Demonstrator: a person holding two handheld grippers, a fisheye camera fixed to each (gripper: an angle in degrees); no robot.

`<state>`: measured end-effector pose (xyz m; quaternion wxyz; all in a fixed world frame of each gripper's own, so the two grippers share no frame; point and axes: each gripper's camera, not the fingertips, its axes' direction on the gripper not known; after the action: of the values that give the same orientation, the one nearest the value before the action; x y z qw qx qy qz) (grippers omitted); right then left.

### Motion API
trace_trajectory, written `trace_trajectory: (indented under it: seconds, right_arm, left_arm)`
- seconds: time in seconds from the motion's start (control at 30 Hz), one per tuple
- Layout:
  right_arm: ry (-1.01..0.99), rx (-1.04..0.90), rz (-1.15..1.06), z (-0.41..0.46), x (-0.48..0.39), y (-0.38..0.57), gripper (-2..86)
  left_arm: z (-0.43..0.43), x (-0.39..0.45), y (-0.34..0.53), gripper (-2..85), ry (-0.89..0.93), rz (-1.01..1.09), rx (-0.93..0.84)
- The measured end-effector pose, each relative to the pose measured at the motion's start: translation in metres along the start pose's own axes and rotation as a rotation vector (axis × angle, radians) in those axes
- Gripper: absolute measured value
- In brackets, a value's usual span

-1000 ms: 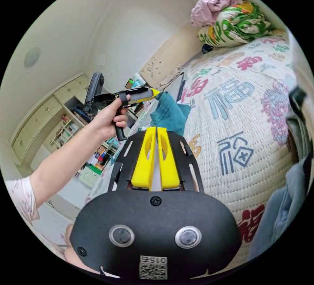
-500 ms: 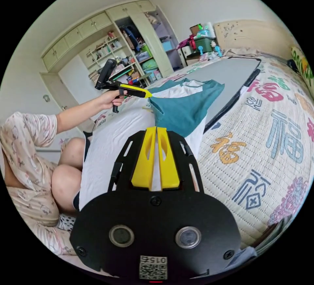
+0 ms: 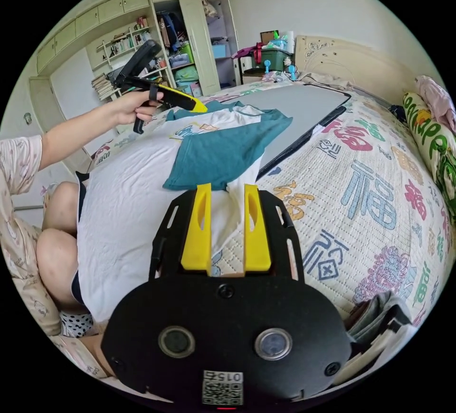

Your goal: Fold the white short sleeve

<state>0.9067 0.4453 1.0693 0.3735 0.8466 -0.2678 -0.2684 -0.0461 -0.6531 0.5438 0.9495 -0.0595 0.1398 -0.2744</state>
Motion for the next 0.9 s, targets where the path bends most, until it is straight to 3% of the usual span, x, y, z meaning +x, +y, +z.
trace_trajectory:
  seconds: [0.13,0.5,0.9]
  right_arm:
    - [0.005,-0.010,0.007,0.010,-0.006,-0.002,10.2]
    - [0.042,-0.039,0.163,0.038,0.002,-0.013,0.0]
    - [0.081,-0.090,0.183,0.062,0.004,-0.024,-0.9]
  left_arm:
    - [0.041,0.062,0.007,6.0,0.163,0.125,-0.098]
    - [0.069,0.129,0.046,7.0,0.063,0.243,-0.158]
    - [0.076,0.174,0.040,6.9,0.012,0.313,-0.130]
